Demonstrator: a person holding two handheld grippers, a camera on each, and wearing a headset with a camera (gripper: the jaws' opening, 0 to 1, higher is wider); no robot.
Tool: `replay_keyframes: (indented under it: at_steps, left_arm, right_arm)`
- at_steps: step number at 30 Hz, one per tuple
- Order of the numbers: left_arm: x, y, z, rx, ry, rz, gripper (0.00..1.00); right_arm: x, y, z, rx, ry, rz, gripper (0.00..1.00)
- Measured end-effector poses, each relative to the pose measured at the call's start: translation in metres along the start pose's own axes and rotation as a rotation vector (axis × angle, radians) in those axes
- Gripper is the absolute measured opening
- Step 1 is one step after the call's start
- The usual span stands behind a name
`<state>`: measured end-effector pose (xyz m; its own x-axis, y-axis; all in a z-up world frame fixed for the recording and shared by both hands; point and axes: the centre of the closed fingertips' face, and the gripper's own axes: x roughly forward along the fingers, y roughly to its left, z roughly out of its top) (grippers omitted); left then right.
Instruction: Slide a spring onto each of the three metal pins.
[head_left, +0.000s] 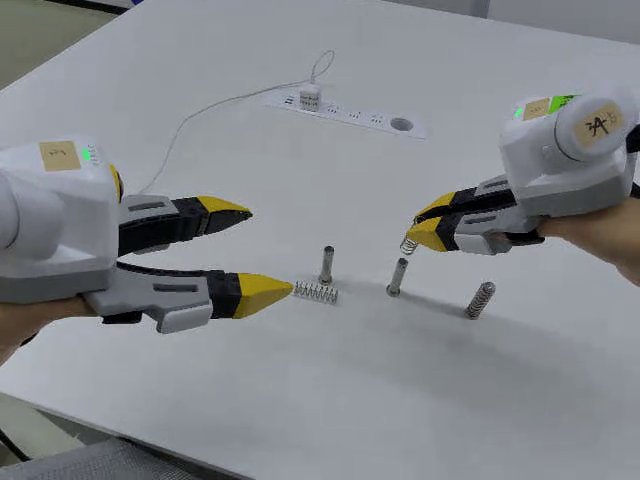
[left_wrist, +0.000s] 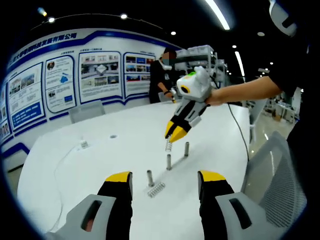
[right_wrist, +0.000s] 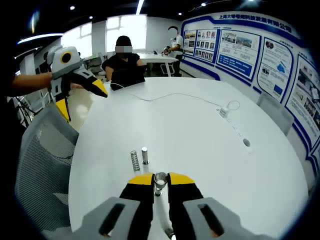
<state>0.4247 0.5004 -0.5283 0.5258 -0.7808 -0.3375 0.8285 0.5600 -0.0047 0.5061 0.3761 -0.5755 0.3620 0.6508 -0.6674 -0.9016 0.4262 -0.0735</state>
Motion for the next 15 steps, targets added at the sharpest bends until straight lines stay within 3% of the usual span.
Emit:
replay_keyframes:
  at_steps: [3, 15]
  left_arm:
    - [-0.003, 0.004, -0.004, -0.024, -0.001, 0.011, 0.56]
    - [-0.005, 0.012, -0.011, -0.045, 0.021, 0.038, 0.68]
  right_arm:
    - [0.003, 0.0, -0.005, -0.009, 0.025, -0.001, 0.1]
    - [0.01, 0.005, -0.007, -0.012, 0.04, 0.017, 0.11]
